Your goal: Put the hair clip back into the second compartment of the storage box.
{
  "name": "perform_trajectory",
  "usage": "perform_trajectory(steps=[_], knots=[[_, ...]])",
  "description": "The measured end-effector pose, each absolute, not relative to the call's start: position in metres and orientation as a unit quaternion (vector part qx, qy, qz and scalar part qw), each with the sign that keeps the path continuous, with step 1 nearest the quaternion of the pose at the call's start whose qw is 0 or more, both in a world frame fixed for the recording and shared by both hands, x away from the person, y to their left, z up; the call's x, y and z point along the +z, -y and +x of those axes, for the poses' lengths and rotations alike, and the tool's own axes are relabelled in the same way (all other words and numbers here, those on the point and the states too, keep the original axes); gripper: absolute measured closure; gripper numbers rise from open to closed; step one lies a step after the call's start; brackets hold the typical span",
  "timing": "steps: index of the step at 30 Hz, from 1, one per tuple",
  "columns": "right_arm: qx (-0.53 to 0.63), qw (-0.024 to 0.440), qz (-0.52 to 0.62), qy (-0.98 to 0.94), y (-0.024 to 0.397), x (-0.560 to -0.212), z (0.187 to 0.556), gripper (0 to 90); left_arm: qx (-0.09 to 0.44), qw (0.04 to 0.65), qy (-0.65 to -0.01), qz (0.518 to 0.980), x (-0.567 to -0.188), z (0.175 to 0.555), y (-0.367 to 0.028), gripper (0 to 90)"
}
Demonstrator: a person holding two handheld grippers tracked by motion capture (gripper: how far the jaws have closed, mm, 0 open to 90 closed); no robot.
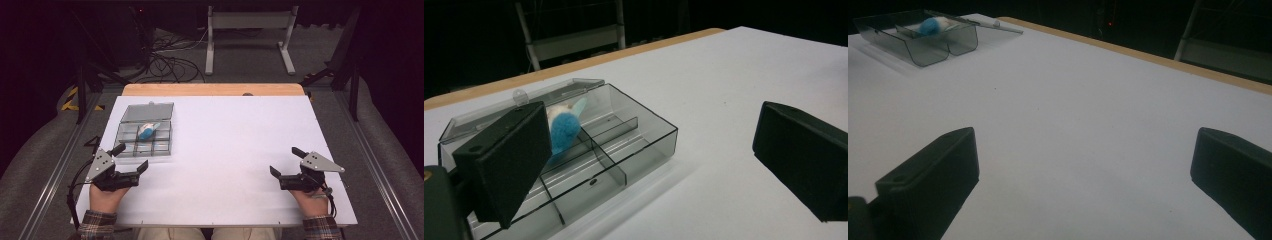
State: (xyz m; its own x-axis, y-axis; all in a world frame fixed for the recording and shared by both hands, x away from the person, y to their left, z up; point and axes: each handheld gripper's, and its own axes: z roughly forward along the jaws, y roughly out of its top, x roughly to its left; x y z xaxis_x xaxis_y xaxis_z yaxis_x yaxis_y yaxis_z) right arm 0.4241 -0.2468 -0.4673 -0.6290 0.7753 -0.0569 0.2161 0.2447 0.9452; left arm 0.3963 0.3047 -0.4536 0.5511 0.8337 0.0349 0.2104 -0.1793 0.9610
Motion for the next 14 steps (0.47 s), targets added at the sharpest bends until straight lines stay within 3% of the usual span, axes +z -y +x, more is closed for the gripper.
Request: perform_trajectory(steps=[14], knots=[[0.494, 0.268, 0.345, -0.752, 0.245, -0.4708, 0.4274, 1.1, 0.285, 0.52, -0.37, 0.715, -0.4562, 0.3986, -0.3061, 3.3]])
